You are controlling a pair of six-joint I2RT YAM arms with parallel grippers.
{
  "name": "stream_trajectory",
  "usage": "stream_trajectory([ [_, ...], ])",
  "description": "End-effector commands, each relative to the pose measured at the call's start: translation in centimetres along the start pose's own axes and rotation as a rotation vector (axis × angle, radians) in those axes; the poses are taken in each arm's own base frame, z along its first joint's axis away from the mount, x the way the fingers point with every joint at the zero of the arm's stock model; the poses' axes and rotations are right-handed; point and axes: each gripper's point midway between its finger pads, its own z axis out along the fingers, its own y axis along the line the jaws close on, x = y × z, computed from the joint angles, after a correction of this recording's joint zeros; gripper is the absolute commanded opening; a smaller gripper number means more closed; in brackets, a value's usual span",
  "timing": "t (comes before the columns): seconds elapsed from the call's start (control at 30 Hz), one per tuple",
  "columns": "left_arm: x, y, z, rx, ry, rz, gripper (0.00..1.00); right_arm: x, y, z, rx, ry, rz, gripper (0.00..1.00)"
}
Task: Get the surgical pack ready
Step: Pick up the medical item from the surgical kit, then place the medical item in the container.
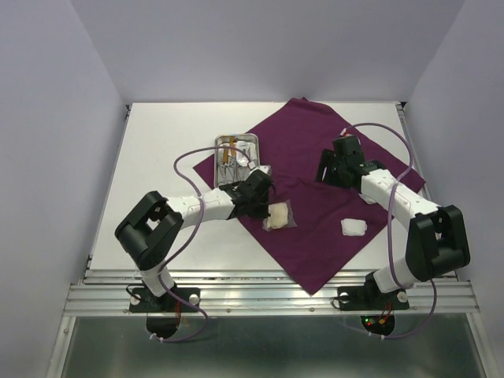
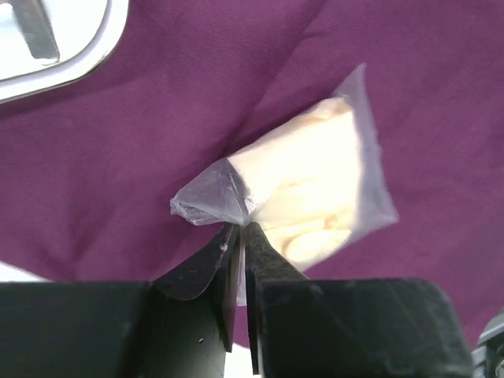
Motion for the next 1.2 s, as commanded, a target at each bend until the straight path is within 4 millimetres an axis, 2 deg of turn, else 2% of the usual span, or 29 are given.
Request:
stream_trajectory([
  [0.0, -3.9, -1.7, -3.7, 0.026, -0.116, 0.028, 0.17, -2.2, 0.9, -0.6, -0.029, -0.061, -0.004, 0.7],
  [0.1, -5.2, -2.0, -5.0, 0.022, -0.15, 0.038, 0.07, -2.1, 0.9, -0.4, -0.03, -0.056, -0.003, 0.69],
  [0.13, -5.6, -2.1, -5.4, 0.023, -0.164, 0.044, 0.0, -2.1, 0.9, -0.3, -0.03, -0.052, -0.002, 0.7],
  [0.3, -7.6, -2.9, -7.6, 0.046, -0.223, 0.105, 0.0, -2.3, 0.9, -0.4, -0.028, -0.056, -0.004, 0.69],
  [0.4, -10.0, -2.7, -9.5, 0.038, -0.271, 0.158, 0.0, -2.2, 0.8, -0.5, -0.026, -0.059, -0.004, 0.69],
  [0.53, -12.9, -0.9, -10.7, 0.011, -0.301, 0.205, 0.0, -2.2, 0.8, -0.6, -0.027, -0.061, -0.007, 0.7],
  [0.57, -14.0, 0.3, -10.9, 0.005, -0.309, 0.208, 0.0, -2.3, 0.8, -0.6, -0.027, -0.064, -0.008, 0.7],
  [0.63, -15.2, 1.0, -10.9, 0.031, -0.304, 0.208, 0.0, -2.1, 0.7, -0.7, -0.028, -0.06, -0.008, 0.69],
  [0.67, -16.8, 2.4, -11.2, 0.023, -0.321, 0.199, 0.0, -2.1, 0.8, -0.7, -0.031, -0.06, -0.008, 0.7],
  [0.77, -18.1, 3.9, -10.0, 0.043, -0.296, 0.193, 0.0, -1.9, 0.9, -0.9, -0.04, -0.056, -0.002, 0.69],
  [0.8, -19.4, 5.1, -9.4, 0.029, -0.296, 0.19, 0.0, -1.8, 1.0, -0.8, -0.045, -0.053, -0.001, 0.69],
  [0.87, -20.2, 5.8, -8.5, 0.043, -0.279, 0.191, 0.0, -1.7, 1.0, -0.9, -0.051, -0.05, 0.0, 0.69],
  [0.9, -20.8, 6.7, -7.4, 0.042, -0.258, 0.18, 0.0, -1.6, 1.1, -1.0, -0.058, -0.048, 0.0, 0.69],
  [1.03, -21.7, 7.5, -4.9, 0.103, -0.216, 0.178, 0.0, -1.5, 1.4, -1.3, -0.075, -0.04, 0.004, 0.69],
  [1.17, -22.7, 9.6, -3.0, 0.094, -0.207, 0.162, 0.0, -1.1, 1.5, -1.6, -0.086, -0.031, 0.013, 0.69],
])
